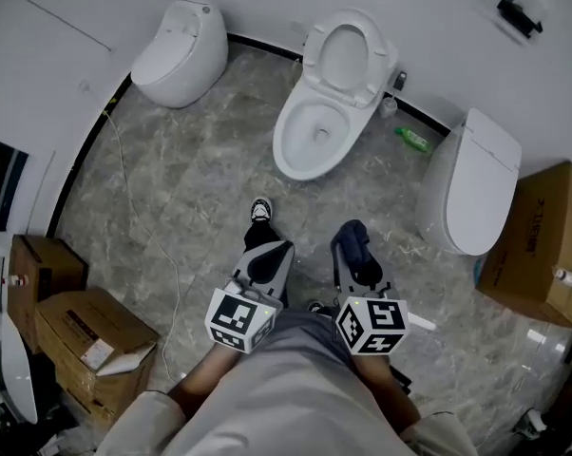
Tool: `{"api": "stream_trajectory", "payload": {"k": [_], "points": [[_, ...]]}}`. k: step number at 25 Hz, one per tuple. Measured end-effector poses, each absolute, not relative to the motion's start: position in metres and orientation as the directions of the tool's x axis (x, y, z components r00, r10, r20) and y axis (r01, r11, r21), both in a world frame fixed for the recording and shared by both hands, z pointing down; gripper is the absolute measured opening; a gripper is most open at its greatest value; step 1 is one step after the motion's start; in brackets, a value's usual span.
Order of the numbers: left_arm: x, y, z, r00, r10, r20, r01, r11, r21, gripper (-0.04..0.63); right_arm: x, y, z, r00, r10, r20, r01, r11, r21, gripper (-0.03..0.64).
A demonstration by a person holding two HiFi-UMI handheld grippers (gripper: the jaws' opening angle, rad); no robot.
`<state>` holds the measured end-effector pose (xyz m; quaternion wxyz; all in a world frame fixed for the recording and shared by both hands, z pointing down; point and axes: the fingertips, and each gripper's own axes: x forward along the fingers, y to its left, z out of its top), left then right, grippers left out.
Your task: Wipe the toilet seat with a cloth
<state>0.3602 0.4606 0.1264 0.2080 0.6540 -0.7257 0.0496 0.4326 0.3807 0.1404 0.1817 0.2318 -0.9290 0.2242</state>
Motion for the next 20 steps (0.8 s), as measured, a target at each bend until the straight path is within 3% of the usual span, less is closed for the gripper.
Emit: {"api": "stream_trajectory", "payload": {"k": [8, 15, 20], "points": [[0.220, 0.372, 0.132, 0.157, -0.889, 0.431, -0.955, -0.026, 0.295, 0.009, 0.312, 0.321, 0.136, -0.736, -0.450, 0.506, -0.647, 0.687, -0.331, 0.112], [0.108, 0.315, 0.132, 0.226, -0.872, 0.435, -0.945, -0.089, 0.314, 0.009, 0.200, 0.277, 0.127, -0.707, -0.505, 0.496, -0.697, 0.618, -0.364, 0.109], [0.054, 0.276, 0.124, 0.188, -0.892, 0.412, -0.959, -0.077, 0.272, 0.009, 0.163, 0.245, 0.137, -0.682, -0.519, 0.515, -0.730, 0.532, -0.430, 0.110]]}}
